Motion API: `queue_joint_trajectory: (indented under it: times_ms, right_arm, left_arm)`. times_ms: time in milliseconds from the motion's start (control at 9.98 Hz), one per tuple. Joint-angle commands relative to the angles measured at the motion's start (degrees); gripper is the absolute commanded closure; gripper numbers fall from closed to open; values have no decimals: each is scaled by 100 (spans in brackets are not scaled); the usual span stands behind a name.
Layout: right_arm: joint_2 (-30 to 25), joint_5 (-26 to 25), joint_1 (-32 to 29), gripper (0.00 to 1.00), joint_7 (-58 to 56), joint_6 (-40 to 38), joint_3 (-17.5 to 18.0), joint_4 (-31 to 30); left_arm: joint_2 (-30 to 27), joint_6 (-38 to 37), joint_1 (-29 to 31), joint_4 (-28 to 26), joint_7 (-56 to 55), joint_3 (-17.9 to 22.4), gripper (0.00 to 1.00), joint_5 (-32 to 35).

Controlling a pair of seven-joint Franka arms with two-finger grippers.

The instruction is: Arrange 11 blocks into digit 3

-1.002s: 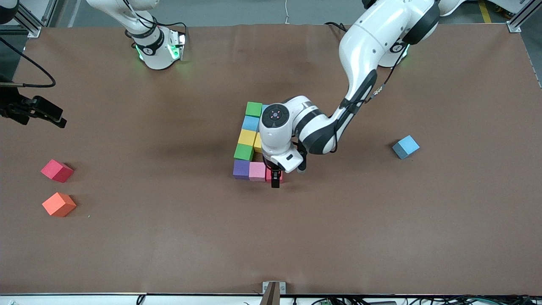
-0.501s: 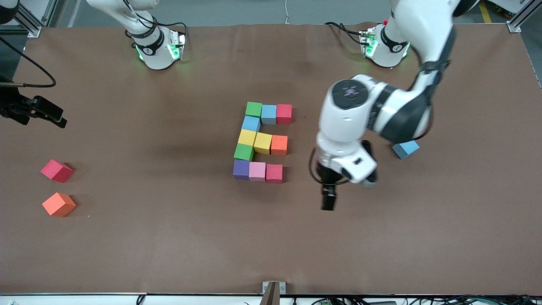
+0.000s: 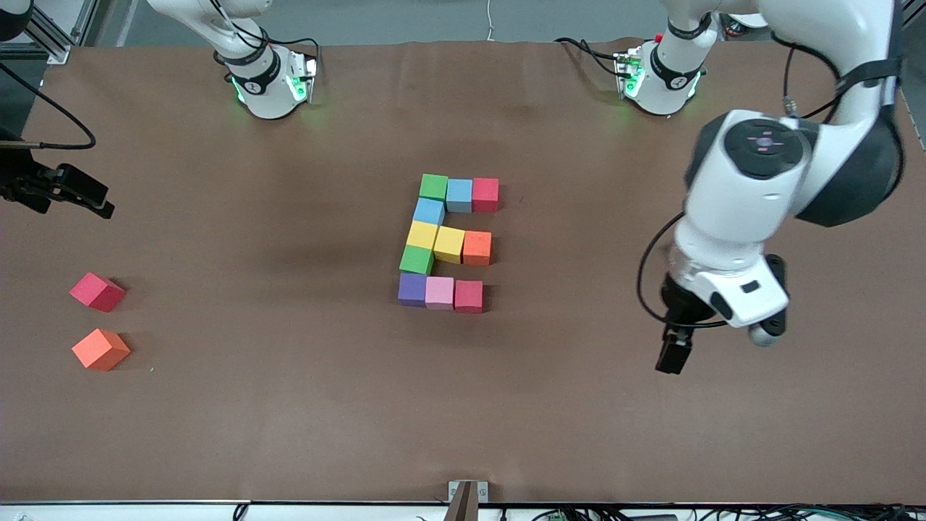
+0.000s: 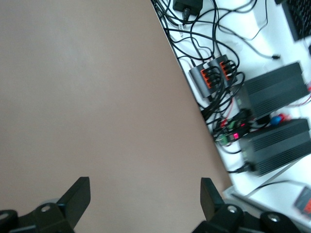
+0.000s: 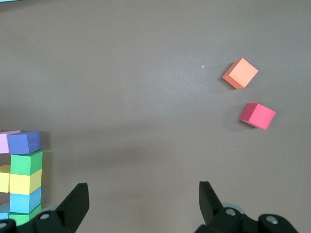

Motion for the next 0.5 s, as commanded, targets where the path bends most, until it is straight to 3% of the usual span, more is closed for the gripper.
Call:
queue_joint_trajectory:
  times_ms: [0, 401]
  right_arm:
    - [1, 31, -12, 0, 82, 7, 17, 13]
    - [10, 40, -12, 0, 91, 15, 17, 13]
  left_arm:
    - [-756, -10, 92, -772, 1541, 376, 0, -539]
    - [-1600, -1500, -118, -993, 5432, 1675, 0, -1761]
